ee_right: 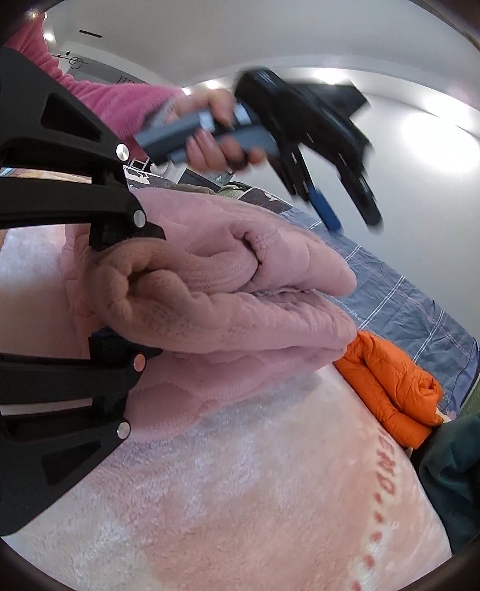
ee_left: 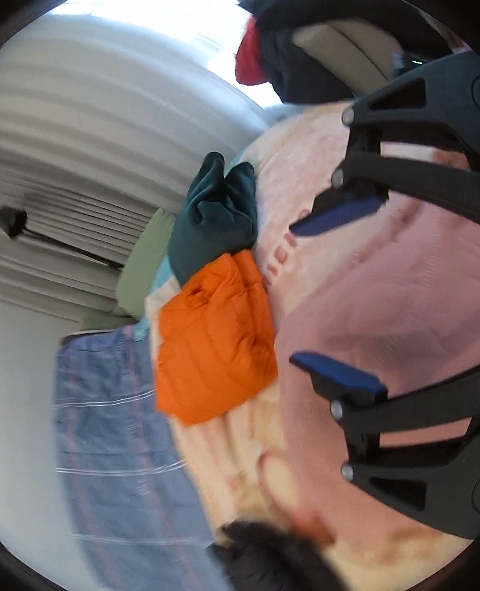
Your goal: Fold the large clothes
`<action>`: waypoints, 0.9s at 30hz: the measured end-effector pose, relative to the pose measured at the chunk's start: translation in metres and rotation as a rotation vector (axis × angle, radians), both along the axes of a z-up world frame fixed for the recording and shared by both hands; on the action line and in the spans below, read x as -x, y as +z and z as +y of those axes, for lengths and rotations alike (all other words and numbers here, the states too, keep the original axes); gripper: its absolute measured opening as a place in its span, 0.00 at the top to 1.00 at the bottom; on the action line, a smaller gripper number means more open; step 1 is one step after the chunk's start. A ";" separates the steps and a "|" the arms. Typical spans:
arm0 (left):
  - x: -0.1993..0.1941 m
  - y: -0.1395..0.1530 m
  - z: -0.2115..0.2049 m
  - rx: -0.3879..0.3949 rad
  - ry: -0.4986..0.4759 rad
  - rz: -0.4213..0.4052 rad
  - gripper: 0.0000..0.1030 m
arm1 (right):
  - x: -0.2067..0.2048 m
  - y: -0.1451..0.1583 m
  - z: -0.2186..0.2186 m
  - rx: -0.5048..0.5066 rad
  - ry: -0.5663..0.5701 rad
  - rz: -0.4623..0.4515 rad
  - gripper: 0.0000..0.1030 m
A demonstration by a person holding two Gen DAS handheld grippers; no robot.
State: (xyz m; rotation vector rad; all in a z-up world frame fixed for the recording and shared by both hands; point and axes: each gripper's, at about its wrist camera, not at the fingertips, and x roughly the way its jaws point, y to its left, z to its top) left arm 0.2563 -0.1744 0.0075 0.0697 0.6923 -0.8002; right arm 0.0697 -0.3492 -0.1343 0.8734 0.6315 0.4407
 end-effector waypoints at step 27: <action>0.002 -0.089 -0.035 -0.434 0.008 -0.092 0.26 | -0.017 0.010 0.028 0.407 -0.049 -0.021 0.66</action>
